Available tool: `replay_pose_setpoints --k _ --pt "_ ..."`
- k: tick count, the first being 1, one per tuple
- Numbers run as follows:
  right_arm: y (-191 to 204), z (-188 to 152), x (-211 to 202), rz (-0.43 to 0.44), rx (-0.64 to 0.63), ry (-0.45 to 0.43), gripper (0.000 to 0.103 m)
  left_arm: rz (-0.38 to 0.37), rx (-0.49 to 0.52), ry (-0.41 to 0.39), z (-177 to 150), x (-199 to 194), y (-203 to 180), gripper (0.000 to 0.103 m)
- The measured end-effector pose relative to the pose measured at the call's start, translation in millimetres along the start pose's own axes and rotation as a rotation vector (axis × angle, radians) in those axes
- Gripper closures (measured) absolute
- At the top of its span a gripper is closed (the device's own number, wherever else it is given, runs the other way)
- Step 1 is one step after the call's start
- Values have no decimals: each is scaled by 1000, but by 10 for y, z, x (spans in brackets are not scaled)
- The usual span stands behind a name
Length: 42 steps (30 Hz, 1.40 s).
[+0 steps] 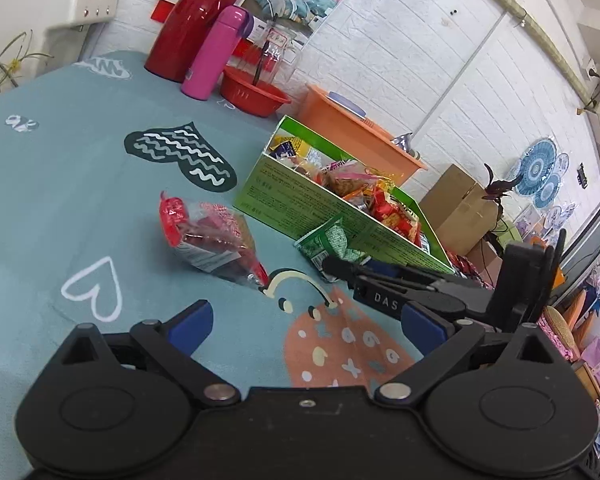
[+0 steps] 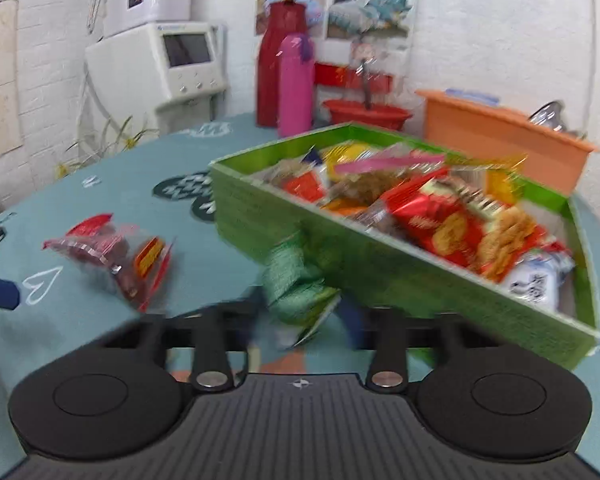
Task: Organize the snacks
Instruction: 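Move the left gripper to the green packet and grasp it, then carry the green packet into the green box and release it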
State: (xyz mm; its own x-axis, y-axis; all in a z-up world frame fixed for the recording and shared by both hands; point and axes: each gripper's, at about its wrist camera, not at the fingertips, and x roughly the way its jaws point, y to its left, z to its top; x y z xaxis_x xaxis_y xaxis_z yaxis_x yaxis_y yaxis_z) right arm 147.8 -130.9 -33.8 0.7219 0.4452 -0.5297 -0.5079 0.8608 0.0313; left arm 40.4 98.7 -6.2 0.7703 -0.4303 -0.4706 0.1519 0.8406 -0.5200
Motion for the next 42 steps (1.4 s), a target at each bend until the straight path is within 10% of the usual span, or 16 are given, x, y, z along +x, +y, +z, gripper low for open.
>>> replay_pose_setpoints --k 7,10,13,18,33,35,37,42 --pt "-103 -366 -654 128 99 12 57 -109 14 51 11 256 -138 0" --pt "-70 -526 -851 60 89 -14 46 -153 27 90 -14 471 -255 0" --pt "-48 -612 -948 -37 70 -28 14 -185 37 138 -21 698 -370 0" --pt "-110 -599 -967 -28 99 -50 4 -197 48 175 -4 940 -475 0" --pt "-122 -472 -727 -53 129 -6 4 -182 77 255 163 1351 -402 0" --pt "-123 -459 -672 -58 132 6 6 -194 80 272 151 1378 -407 33" --pt "-124 -461 -631 -52 144 18 39 -205 93 288 129 1409 -424 54" --pt "-114 -495 -696 -55 156 1 43 -207 104 268 102 1329 -465 55"
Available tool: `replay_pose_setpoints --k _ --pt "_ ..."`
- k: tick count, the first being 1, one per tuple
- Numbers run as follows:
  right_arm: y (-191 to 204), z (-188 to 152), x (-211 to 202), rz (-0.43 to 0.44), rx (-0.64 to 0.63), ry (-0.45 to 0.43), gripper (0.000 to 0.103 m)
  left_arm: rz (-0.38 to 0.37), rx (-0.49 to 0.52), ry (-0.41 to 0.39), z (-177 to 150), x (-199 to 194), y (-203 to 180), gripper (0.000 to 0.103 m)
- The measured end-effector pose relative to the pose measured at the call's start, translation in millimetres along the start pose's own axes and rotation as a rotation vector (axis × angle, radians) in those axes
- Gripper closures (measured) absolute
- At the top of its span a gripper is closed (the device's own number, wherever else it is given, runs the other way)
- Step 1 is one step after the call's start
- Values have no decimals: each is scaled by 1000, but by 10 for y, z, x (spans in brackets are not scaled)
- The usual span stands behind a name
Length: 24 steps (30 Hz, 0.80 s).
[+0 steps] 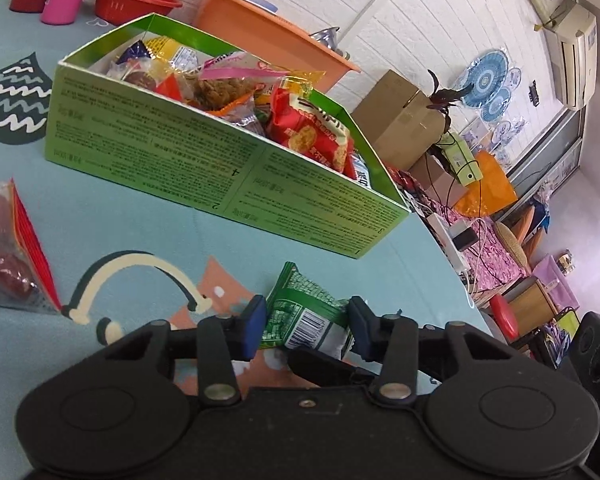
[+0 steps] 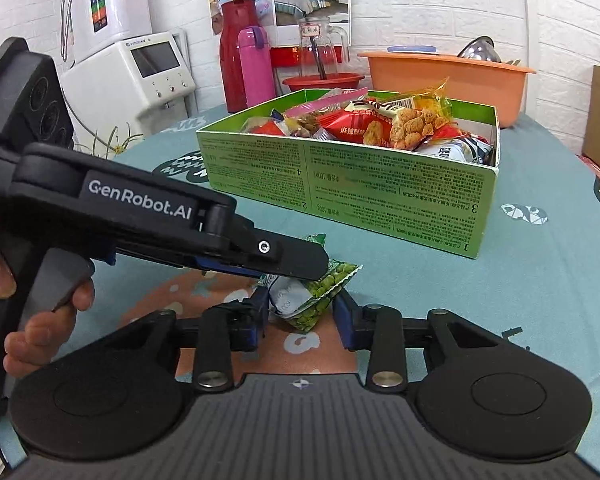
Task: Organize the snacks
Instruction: 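Carry the green packet into the green box and release it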
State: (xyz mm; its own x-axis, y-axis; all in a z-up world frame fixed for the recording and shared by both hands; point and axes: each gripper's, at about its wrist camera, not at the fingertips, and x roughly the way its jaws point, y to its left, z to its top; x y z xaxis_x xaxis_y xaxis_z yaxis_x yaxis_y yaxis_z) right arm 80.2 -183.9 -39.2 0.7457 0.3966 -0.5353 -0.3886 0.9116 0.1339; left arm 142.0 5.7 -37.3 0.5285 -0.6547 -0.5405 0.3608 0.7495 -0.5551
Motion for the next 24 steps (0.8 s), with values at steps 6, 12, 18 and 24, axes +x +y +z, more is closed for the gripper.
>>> replay_pose_setpoints --k 6,12,18,24 --pt "29 75 -143 -3 -15 -55 44 -10 21 -53 51 -149 -132 55" --pt "38 329 -232 -8 -43 -153 45 -18 65 -144 248 -318 -295 55" --pt "49 622 -179 -7 -76 -228 46 -13 96 -211 517 -391 -350 55" --pt "61 878 -35 12 -82 -294 46 13 130 -271 781 -448 -321 54"
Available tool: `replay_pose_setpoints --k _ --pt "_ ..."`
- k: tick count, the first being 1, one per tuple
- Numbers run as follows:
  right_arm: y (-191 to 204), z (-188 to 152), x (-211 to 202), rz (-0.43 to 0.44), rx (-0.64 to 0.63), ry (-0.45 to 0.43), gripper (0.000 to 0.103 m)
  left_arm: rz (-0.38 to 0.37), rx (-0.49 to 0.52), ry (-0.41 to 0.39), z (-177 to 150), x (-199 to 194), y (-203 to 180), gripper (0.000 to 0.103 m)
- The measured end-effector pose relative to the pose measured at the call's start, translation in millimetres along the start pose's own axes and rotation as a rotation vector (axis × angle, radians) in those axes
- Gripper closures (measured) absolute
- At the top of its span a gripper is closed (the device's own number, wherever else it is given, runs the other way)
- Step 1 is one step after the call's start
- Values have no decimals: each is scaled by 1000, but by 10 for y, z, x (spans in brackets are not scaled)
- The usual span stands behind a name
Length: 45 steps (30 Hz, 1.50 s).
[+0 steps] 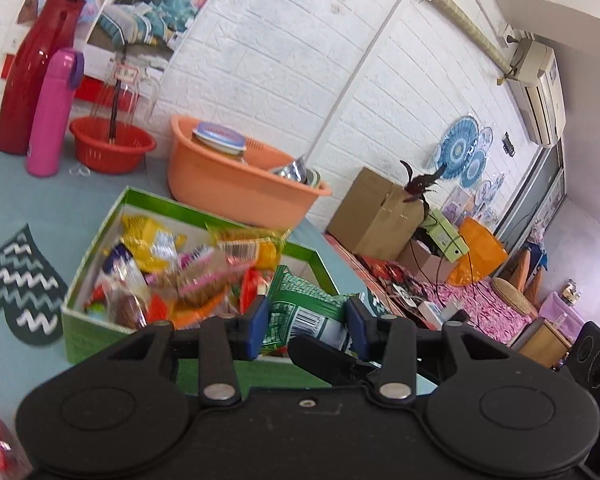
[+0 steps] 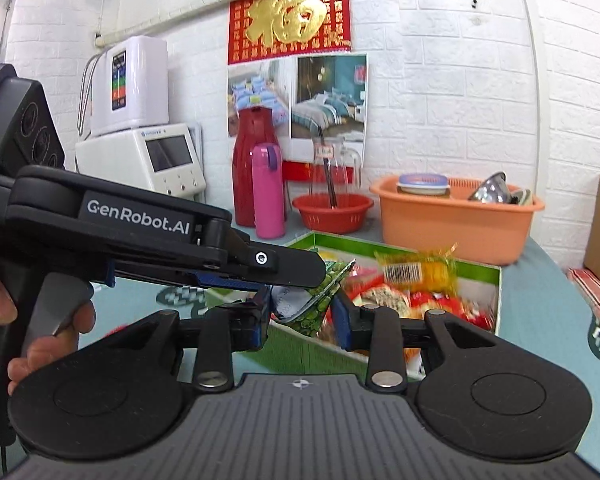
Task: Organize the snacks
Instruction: 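Carry the green packet into the green box and release it, then grasp the red-topped clear bag of dried fruit with the left gripper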
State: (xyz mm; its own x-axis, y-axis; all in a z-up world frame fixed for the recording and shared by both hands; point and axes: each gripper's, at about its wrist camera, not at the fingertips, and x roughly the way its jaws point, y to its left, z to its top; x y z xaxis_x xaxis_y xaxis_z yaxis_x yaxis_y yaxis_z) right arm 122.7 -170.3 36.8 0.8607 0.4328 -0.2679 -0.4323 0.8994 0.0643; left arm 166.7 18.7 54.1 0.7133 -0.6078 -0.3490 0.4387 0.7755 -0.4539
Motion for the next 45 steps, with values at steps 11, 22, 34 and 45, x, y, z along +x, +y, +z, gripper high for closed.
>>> replay_pose_setpoints --k 11,22,34,45 --pt "21 -83 548 -23 -72 45 45 40 -58 51 45 350 470 37" --pt "49 -216 517 -104 -126 24 0 110 -59 29 -31 187 474 0" --pt "145 -229 -141 -52 -21 24 0 214 -89 -82 -205 -756 371 0" --pt "343 -498 -368 1 7 102 0 389 -172 -47 -455 -913 933 0"
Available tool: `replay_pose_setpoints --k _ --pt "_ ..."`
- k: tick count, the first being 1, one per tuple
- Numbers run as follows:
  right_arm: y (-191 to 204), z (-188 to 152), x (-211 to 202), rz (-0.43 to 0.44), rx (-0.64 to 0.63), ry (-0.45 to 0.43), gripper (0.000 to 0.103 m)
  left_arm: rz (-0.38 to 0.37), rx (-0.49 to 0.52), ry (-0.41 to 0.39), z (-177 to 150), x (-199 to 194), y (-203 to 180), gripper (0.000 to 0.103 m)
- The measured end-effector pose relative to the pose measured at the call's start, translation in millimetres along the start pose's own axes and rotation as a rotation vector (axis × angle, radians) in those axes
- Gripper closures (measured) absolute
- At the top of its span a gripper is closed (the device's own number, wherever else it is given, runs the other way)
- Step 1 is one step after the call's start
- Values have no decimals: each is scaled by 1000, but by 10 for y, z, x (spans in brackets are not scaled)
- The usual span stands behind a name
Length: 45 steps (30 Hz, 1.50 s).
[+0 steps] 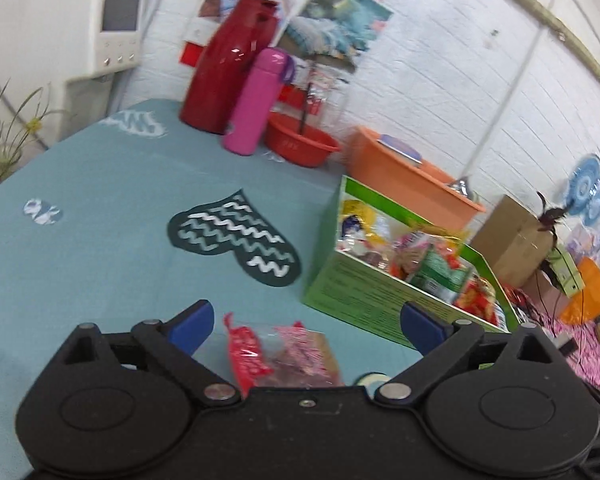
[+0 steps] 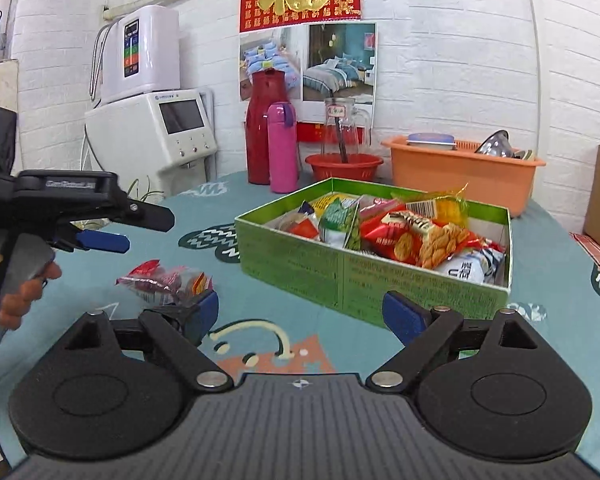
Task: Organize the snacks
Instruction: 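Grasp the red-topped clear bag of dried fruit with the left gripper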
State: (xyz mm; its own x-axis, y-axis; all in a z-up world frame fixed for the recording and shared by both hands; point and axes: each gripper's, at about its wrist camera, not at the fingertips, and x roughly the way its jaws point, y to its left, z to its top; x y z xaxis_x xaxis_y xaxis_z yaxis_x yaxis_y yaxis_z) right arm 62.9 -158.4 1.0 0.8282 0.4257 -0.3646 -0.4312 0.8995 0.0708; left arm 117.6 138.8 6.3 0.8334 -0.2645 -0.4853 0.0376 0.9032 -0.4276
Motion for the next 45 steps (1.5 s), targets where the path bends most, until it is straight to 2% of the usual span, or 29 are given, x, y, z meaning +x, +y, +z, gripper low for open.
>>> replay_pose_setpoints --k 3,4,5,6,7,8,13,15,16,17,19,20,23,28,34,36,37,38,40,42,45 --pt "-1 -12 -17 0 17 3 0 -15 -54 46 -6 137 138 0" --pt "0 -17 -20 2 23 6 0 -20 -55 72 -27 188 151 5" --pt "-4 -22 -27 9 27 7 0 -30 -46 100 -56 234 145 39" --pt "-7 -31 -37 15 30 7 0 -44 -28 130 -99 275 122 59" --pt "-10 -44 -52 22 32 9 0 -60 -12 162 -143 313 95 89" --pt "-13 -56 -65 28 35 11 0 -90 -8 185 -189 339 72 85" --pt "-58 -141 -127 55 54 40 0 -270 37 286 -448 382 -265 84" --pt "-82 -193 -147 65 64 59 0 -313 53 311 -541 379 -398 80" --pt "-88 -218 -150 68 72 70 0 -317 55 313 -573 366 -444 74" --pt "-96 -242 -151 70 81 82 0 -315 54 305 -587 343 -472 56" --pt "-100 -286 -147 81 97 100 0 -306 48 273 -576 262 -476 34" --pt "-95 -302 -130 93 103 112 0 -300 43 257 -557 220 -468 28" --pt "-49 -346 -58 128 111 139 0 -281 49 227 -470 150 -468 23" --pt "103 -358 84 130 91 168 0 -267 77 252 -448 234 -516 25" --pt "191 -366 214 117 29 188 0 -266 65 269 -482 325 -500 26" --pt "188 -372 296 117 27 227 0 -263 64 283 -511 368 -508 32" --pt "190 -359 300 99 28 223 0 -265 65 301 -536 393 -518 42" --pt "181 -347 294 96 30 219 21 -246 72 308 -556 408 -532 44" --pt "137 -357 273 100 37 213 26 -247 67 298 -572 387 -541 47" --pt "95 -365 223 96 44 196 37 -269 55 285 -549 339 -556 49" --pt "67 -289 131 93 54 151 39 -292 65 246 -468 245 -642 50"
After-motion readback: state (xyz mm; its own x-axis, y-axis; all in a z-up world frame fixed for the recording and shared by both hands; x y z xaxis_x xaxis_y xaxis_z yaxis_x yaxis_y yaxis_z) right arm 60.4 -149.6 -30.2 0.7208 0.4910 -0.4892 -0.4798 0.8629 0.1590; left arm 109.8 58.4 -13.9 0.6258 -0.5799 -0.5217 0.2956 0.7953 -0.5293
